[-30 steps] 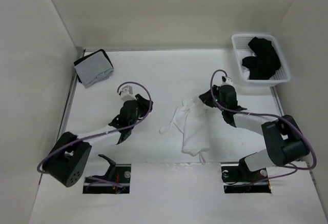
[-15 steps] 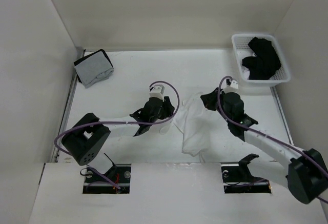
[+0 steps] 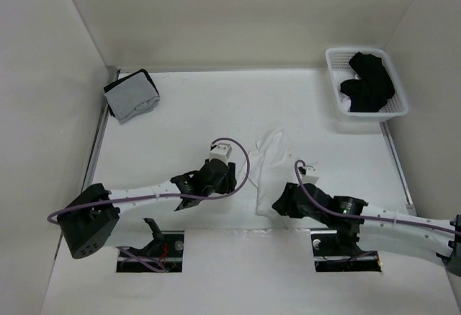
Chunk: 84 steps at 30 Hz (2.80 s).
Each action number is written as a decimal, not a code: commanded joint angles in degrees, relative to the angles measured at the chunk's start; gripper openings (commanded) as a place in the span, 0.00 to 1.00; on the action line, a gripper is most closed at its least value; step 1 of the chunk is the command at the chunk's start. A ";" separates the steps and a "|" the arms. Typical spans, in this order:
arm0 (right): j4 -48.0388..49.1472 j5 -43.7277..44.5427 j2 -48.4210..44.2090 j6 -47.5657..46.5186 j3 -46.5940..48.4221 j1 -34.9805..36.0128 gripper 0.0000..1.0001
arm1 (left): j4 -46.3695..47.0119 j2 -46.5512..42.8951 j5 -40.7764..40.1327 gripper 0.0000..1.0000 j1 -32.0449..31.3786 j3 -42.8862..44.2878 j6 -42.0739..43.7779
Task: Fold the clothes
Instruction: Flatten the tank top out
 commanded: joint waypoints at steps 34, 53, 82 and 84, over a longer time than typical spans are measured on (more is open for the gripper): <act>-4.57 2.46 -5.78 -13.32 26.46 7.69 0.01 | -4.17 -29.22 5.38 0.03 16.35 9.32 -4.02; 5.90 6.40 -2.98 -33.10 56.80 15.76 0.01 | -13.49 -46.63 2.48 0.03 30.15 37.45 -10.35; 25.21 -18.47 48.73 -22.83 48.24 -41.38 0.21 | 11.73 17.30 -0.32 0.36 36.41 29.60 -7.97; 29.61 -16.37 42.40 -21.52 37.43 -37.52 0.04 | 11.56 10.02 -2.35 0.32 33.42 19.31 -7.80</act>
